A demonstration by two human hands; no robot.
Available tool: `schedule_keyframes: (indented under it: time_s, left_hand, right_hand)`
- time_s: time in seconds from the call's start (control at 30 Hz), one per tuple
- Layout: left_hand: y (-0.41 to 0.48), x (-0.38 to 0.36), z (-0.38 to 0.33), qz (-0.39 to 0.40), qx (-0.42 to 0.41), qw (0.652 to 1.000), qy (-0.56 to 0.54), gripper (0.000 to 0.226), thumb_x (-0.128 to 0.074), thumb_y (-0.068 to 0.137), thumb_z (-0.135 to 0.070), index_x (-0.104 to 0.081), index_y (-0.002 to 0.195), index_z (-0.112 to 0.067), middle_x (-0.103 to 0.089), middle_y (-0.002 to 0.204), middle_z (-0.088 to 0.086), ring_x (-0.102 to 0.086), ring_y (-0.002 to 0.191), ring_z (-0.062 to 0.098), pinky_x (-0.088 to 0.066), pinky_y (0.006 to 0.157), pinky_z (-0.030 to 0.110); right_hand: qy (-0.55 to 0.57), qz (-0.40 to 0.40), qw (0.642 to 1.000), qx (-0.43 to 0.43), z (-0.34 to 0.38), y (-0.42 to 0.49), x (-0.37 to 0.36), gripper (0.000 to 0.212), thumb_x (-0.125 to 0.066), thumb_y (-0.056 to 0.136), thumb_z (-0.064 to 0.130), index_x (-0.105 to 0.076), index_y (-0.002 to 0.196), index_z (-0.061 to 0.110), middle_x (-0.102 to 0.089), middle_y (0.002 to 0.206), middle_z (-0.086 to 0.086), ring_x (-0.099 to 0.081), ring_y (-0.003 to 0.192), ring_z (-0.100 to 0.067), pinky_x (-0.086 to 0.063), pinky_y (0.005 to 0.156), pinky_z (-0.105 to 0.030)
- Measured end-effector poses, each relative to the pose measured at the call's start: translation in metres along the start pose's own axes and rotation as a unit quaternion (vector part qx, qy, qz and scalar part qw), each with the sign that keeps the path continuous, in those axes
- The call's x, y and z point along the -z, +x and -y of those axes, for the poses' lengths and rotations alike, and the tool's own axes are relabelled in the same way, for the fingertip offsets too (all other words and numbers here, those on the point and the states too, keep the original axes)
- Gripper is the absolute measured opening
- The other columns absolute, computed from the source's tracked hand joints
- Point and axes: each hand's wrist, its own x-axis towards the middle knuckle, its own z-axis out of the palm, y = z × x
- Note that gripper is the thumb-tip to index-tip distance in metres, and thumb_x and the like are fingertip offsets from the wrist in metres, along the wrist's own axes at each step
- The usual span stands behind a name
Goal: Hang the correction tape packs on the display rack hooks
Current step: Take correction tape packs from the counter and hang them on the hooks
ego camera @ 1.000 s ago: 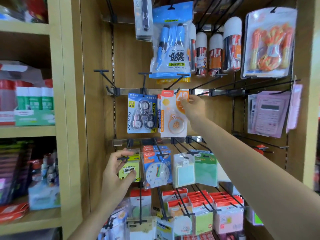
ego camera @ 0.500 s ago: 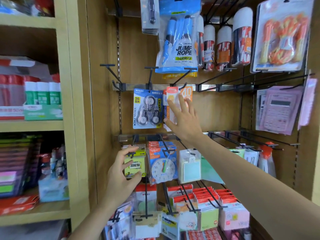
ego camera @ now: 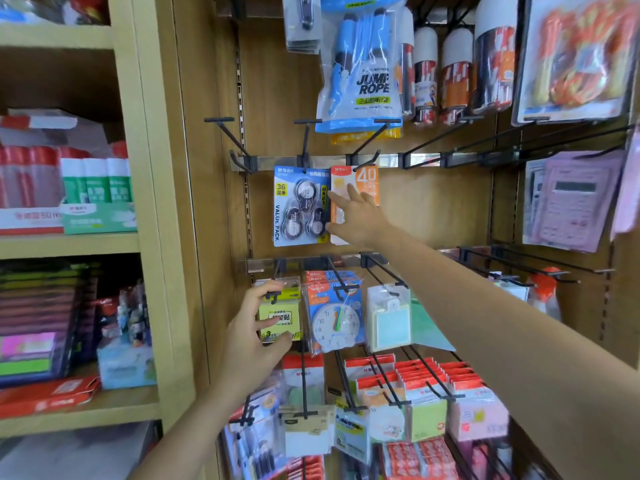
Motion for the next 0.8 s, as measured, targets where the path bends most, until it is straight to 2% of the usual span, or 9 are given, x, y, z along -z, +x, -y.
schedule_keyframes:
  time_s: [0.13, 0.23, 0.3, 0.37, 0.43, 0.5, 0.63, 0.7, 0.8]
  left_hand:
    - [-0.001, 0.003, -0.002, 0.008, 0.01, 1.0, -0.004, 0.071, -0.073, 0.073, -0.007, -0.049, 0.134, -0.036, -0.052, 0.143, -0.016, -0.05, 0.135, 0.009, -0.056, 0.097, 0.043]
    - [-0.009, 0.007, -0.002, 0.009, 0.013, 1.0, -0.003, 0.085, -0.079, 0.081, -0.002, -0.042, 0.147, -0.04, -0.048, 0.15, -0.018, -0.047, 0.137, 0.001, -0.056, 0.092, 0.026]
    - [-0.02, 0.011, 0.001, 0.007, 0.019, 1.0, 0.001, 0.09, -0.076, 0.083, 0.004, -0.037, 0.152, -0.04, -0.05, 0.149, -0.018, -0.049, 0.135, 0.001, -0.055, 0.089, 0.022]
    - [-0.036, 0.013, 0.002, 0.02, 0.034, 0.999, 0.006, 0.084, -0.076, 0.085, 0.0, -0.041, 0.149, -0.041, -0.056, 0.141, -0.021, -0.055, 0.13, 0.004, -0.054, 0.089, 0.021]
    - [-0.057, 0.015, 0.005, 0.038, 0.045, 0.998, 0.009, 0.068, -0.076, 0.083, -0.012, -0.053, 0.137, -0.047, -0.063, 0.131, -0.021, -0.062, 0.119, 0.008, -0.053, 0.086, 0.02]
    - [-0.081, 0.018, 0.01, 0.065, 0.062, 0.996, 0.02, 0.056, -0.072, 0.082, -0.021, -0.058, 0.128, -0.051, -0.067, 0.124, -0.019, -0.065, 0.113, 0.012, -0.053, 0.088, 0.025]
    - [-0.136, 0.021, 0.027, 0.094, 0.116, 0.987, 0.054, 0.045, -0.071, 0.084, -0.025, -0.063, 0.125, -0.04, -0.072, 0.111, -0.016, -0.066, 0.11, 0.01, -0.053, 0.09, 0.036]
    - [-0.165, 0.02, 0.031, 0.098, 0.148, 0.983, 0.055, 0.038, -0.073, 0.084, -0.021, -0.067, 0.119, -0.034, -0.074, 0.103, -0.015, -0.068, 0.102, 0.008, -0.053, 0.085, 0.029]
    - [-0.218, 0.019, 0.042, 0.112, 0.21, 0.97, 0.057, 0.032, -0.076, 0.087, -0.008, -0.072, 0.111, -0.028, -0.075, 0.096, -0.018, -0.069, 0.094, 0.003, -0.051, 0.082, 0.019]
  right_hand:
    - [0.096, -0.042, 0.993, 0.055, 0.02, -0.059, -0.002, 0.062, -0.062, 0.092, 0.041, -0.042, 0.149, 0.028, -0.027, 0.162, -0.007, -0.026, 0.145, -0.035, -0.03, 0.114, -0.05]
    - [0.149, -0.069, 0.982, 0.089, 0.027, -0.106, -0.004, 0.048, -0.065, 0.09, 0.034, -0.059, 0.136, 0.023, -0.049, 0.149, -0.004, -0.044, 0.134, -0.03, -0.039, 0.109, -0.046]
    - [0.154, -0.097, 0.976, 0.119, 0.03, -0.137, -0.008, 0.042, -0.066, 0.086, 0.03, -0.066, 0.127, 0.021, -0.059, 0.139, -0.003, -0.052, 0.124, -0.029, -0.043, 0.104, -0.045]
    - [0.164, -0.135, 0.966, 0.146, 0.034, -0.167, -0.014, 0.035, -0.066, 0.083, 0.025, -0.071, 0.117, 0.016, -0.066, 0.127, -0.002, -0.057, 0.115, -0.03, -0.046, 0.098, -0.043]
    - [0.167, -0.158, 0.959, 0.168, 0.038, -0.196, -0.023, 0.028, -0.065, 0.084, 0.023, -0.072, 0.109, 0.013, -0.07, 0.116, -0.001, -0.06, 0.105, -0.03, -0.048, 0.092, -0.039]
    - [0.174, -0.159, 0.956, 0.174, 0.042, -0.222, -0.039, 0.025, -0.065, 0.085, 0.023, -0.072, 0.106, 0.012, -0.072, 0.107, 0.0, -0.061, 0.098, -0.028, -0.049, 0.087, -0.037]
    - [0.216, -0.116, 0.961, 0.131, 0.046, -0.273, -0.083, 0.023, -0.064, 0.086, 0.029, -0.074, 0.103, 0.017, -0.073, 0.095, 0.003, -0.064, 0.087, -0.02, -0.051, 0.075, -0.032]
    - [0.258, -0.074, 0.958, 0.097, 0.045, -0.301, -0.108, 0.022, -0.063, 0.087, 0.031, -0.075, 0.1, 0.018, -0.074, 0.093, 0.003, -0.066, 0.083, -0.017, -0.052, 0.072, -0.029]
    - [0.313, 0.026, 0.949, 0.019, 0.04, -0.349, -0.154, 0.028, -0.055, 0.086, 0.039, -0.074, 0.097, 0.022, -0.073, 0.089, 0.006, -0.068, 0.079, -0.014, -0.055, 0.069, -0.036]
